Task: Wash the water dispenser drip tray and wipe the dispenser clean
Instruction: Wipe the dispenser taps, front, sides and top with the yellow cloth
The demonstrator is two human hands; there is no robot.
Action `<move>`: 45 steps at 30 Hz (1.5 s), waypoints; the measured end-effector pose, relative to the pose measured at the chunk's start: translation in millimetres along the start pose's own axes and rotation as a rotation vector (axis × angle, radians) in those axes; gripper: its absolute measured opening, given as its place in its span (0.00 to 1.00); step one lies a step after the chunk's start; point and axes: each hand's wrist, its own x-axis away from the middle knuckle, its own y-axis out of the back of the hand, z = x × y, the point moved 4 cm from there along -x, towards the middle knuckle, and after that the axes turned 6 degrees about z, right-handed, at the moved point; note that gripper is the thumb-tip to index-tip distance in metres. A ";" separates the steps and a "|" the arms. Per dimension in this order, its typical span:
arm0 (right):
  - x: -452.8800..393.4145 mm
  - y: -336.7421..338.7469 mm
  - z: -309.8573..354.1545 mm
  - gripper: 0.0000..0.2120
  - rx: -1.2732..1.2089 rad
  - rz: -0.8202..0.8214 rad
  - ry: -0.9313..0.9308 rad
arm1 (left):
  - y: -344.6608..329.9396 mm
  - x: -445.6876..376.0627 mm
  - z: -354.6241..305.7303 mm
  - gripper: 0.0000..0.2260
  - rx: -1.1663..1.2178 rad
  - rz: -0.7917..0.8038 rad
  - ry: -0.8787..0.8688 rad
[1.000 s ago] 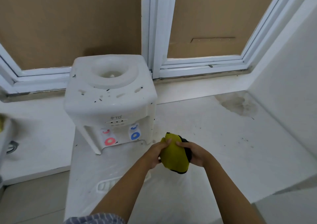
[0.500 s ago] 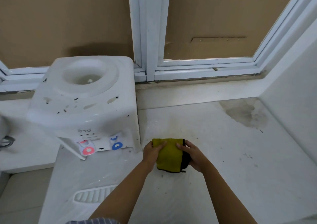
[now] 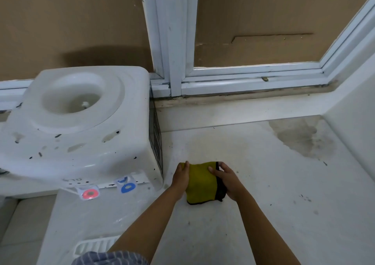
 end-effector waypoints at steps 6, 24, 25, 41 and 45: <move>-45.9 8.6 -6.1 0.08 0.254 -0.159 0.082 | -0.6 -25.3 9.1 0.18 0.121 -0.073 0.016; -54.6 -10.5 -36.0 0.25 1.148 -0.335 0.356 | -2.8 -26.2 39.8 0.23 -0.694 -0.082 -0.461; -52.7 -12.2 -42.7 0.27 1.210 -0.282 0.289 | -2.8 -28.1 43.9 0.24 -0.758 -0.036 -0.463; 30.3 -89.2 -114.8 0.08 1.127 -0.128 0.469 | 110.4 105.5 118.8 0.10 -0.531 -0.370 -0.625; 52.9 -133.0 -149.1 0.11 1.187 0.057 0.444 | 173.9 142.5 162.6 0.11 -0.500 -0.569 -0.580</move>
